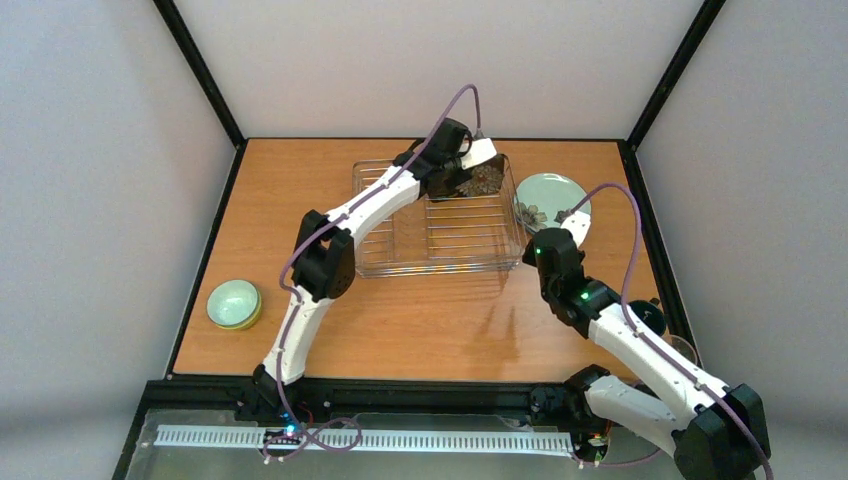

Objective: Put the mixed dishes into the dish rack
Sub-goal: Insert the plate into the dish rack.

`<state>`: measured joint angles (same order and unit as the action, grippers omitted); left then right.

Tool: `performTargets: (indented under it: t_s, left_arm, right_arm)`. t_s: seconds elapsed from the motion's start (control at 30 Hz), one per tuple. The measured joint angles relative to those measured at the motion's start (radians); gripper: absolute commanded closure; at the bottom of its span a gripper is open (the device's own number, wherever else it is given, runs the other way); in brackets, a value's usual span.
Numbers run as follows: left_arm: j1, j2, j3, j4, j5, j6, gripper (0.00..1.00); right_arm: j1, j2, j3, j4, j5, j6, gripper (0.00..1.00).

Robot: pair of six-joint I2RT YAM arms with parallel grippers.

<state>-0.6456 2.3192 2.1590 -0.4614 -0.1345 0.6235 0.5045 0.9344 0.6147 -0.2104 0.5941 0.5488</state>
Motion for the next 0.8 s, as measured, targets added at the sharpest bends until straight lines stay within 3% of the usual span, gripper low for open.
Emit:
performTargets:
  t_s: [0.23, 0.3, 0.37, 0.4, 0.43, 0.5, 0.8]
  left_arm:
    - [0.002, 0.017, 0.024, 0.005, -0.014, -0.011, 0.52]
    - [0.002, 0.020, 0.027, 0.009, -0.018, -0.014, 0.64]
    - [0.002, 0.021, 0.029, 0.008, -0.019, -0.018, 0.82]
    - [0.002, 0.022, 0.029, 0.007, -0.020, 0.004, 0.84]
    - [0.002, 0.023, 0.030, 0.009, -0.026, 0.025, 0.83]
    - [0.006, 0.025, 0.032, 0.014, -0.041, 0.027, 0.62]
    - [0.020, 0.057, 0.040, 0.084, -0.116, -0.012, 0.54]
  right_arm:
    - [0.000, 0.023, 0.009, 0.005, -0.003, -0.003, 0.20]
    - [0.000, 0.030, 0.015, 0.006, -0.003, -0.003, 0.20]
    - [0.000, 0.035, 0.020, 0.006, -0.003, -0.003, 0.20]
    - [0.000, 0.037, 0.022, 0.006, -0.003, -0.003, 0.20]
    - [0.000, 0.039, 0.024, 0.006, -0.003, -0.003, 0.20]
    - [0.000, 0.045, 0.029, 0.007, -0.003, -0.004, 0.20]
    - [0.000, 0.073, 0.046, 0.018, -0.003, -0.006, 0.20]
